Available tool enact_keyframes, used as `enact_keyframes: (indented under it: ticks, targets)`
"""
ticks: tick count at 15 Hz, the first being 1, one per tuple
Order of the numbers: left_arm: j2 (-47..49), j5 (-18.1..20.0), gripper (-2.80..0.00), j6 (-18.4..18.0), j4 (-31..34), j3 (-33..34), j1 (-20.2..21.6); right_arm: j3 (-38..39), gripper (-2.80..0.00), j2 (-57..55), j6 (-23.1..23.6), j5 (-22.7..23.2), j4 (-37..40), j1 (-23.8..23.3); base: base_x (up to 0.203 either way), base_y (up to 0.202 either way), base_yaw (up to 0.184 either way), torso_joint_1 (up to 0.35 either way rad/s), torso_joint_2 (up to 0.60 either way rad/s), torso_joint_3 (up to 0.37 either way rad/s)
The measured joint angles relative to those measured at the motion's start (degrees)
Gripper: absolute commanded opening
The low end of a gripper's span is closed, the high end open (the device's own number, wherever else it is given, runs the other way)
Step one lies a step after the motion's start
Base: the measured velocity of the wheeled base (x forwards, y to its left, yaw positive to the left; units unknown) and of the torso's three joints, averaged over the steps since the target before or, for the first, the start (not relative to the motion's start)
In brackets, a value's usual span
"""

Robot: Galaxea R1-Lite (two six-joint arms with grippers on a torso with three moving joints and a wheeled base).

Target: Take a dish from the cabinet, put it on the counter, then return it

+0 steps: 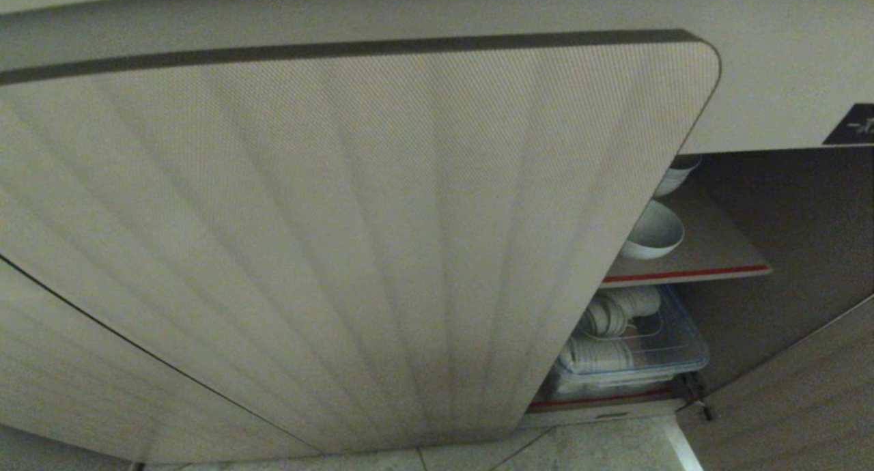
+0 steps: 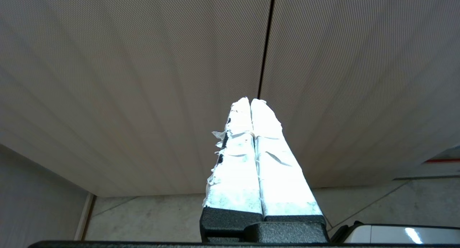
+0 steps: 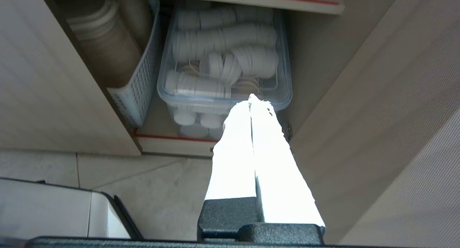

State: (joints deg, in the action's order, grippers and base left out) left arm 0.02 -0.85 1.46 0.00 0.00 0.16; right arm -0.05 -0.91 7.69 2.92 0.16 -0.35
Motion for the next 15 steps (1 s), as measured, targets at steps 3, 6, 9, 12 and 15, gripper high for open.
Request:
enact_keyframes:
  ticks: [3,6,9,12,15]
  targets:
    - [0.0,0.0,-2.8,-0.01,0.0,0.0,0.0,-0.02,-2.8,0.81,-0.08,0.03,0.09,0.0,0.0,0.0,0.0,0.0,0.0,0.0]
    - [0.0,0.0,-2.8,0.02,0.0,0.0,0.0,-0.02,-2.8,0.95,-0.09,0.03,0.12,0.0,0.0,0.0,0.0,0.0,0.0,0.0]
    - [0.0,0.0,-2.8,0.05,0.0,0.0,0.0,-0.02,-2.8,0.99,-0.12,0.03,0.13,0.0,0.0,0.0,0.0,0.0,0.0,0.0]
    - [0.0,-0.02,-2.8,0.16,-0.05,0.0,0.0,-0.02,-2.8,0.98,-0.12,0.03,0.15,0.0,0.0,0.0,0.0,0.0,0.0,0.0]
    - [0.0,0.0,-2.8,0.14,-0.05,0.0,0.0,0.0,-2.8,0.98,-0.12,0.02,0.15,0.02,0.0,0.0,0.0,0.0,0.0,0.0]
